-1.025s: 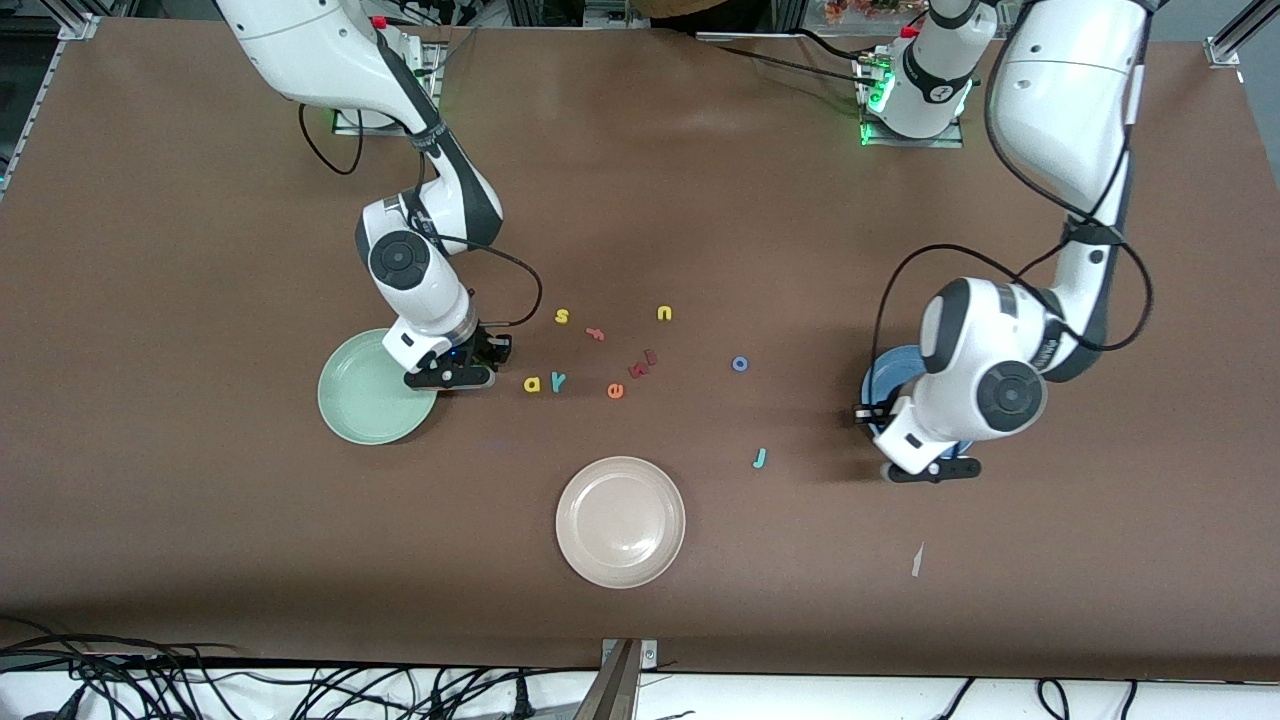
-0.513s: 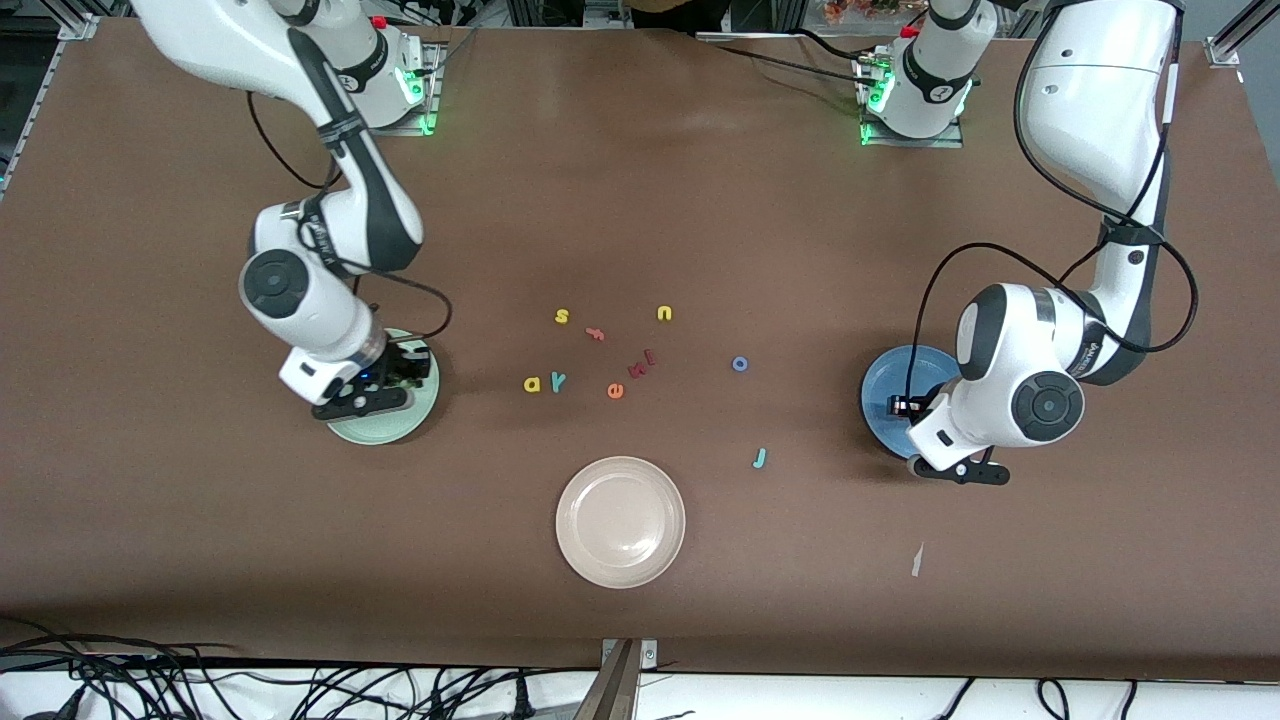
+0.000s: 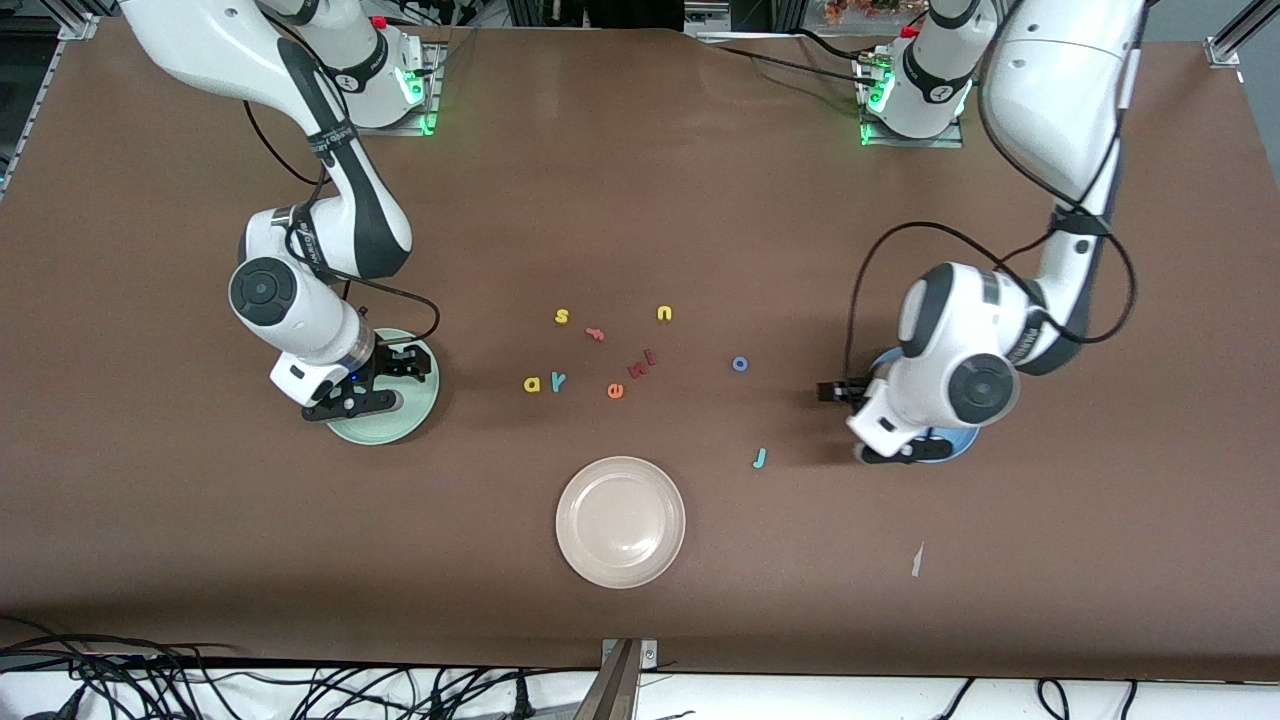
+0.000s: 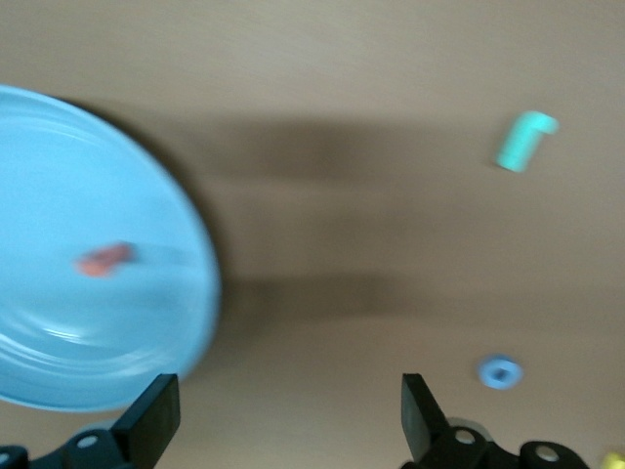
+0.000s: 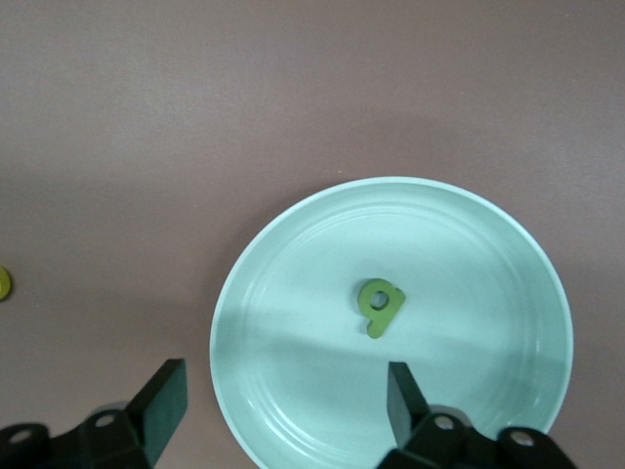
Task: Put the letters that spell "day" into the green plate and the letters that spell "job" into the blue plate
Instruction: 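Move both grippers to the letters between the plates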
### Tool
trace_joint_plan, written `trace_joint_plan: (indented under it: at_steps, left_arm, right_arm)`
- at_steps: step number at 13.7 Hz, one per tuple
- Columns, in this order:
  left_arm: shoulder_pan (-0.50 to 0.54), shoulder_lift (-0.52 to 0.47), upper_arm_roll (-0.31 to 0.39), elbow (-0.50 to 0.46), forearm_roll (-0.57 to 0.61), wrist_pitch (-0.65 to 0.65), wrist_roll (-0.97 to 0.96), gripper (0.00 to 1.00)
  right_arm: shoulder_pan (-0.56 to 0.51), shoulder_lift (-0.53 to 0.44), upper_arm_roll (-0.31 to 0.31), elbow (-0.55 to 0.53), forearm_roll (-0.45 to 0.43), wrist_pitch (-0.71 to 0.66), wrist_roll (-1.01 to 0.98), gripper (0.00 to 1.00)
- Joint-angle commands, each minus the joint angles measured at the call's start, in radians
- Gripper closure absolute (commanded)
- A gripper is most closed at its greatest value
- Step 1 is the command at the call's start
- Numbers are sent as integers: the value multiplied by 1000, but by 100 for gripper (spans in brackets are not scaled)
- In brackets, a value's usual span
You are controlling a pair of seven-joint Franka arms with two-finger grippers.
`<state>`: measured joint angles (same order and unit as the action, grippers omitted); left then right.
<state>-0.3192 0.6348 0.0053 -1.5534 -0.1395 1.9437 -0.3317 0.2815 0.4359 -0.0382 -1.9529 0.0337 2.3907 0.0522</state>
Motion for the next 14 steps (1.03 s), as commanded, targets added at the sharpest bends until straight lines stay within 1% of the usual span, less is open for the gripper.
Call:
trace_joint_plan:
  at_steps: [1, 3, 4, 6, 7, 9, 10, 11, 14]
  left_arm:
    - [-57, 9, 2, -20, -26, 90, -67, 0]
    - [-110, 29, 2, -33, -26, 150, -134, 1]
    - [-136, 29, 2, -57, -23, 194, -145, 4]
    - [-156, 29, 2, -117, -25, 280, -162, 3]
    - [-173, 29, 2, -135, -25, 297, -194, 2]
    - [-214, 29, 2, -145, -20, 299, -242, 2]
    - [-231, 31, 4, -145, -12, 301, -257, 2]
    - [-235, 34, 4, -146, -12, 305, -259, 4]
    - [-238, 36, 4, -201, -6, 392, -254, 11]
  right_arm:
    - [36, 45, 40, 46, 6, 25, 134, 8]
    - [117, 102, 38, 106, 6, 42, 248, 8]
    - [158, 130, 37, 141, 3, 42, 300, 8]
    - [205, 190, 30, 207, -1, 44, 389, 9]
    - [223, 214, 24, 230, -2, 47, 411, 9]
    - [243, 244, 15, 238, -1, 91, 426, 9]
    - [251, 256, 14, 238, -2, 113, 428, 11]
    - [257, 268, 14, 238, -2, 128, 428, 12]
    - [266, 288, 14, 227, -11, 177, 428, 17]
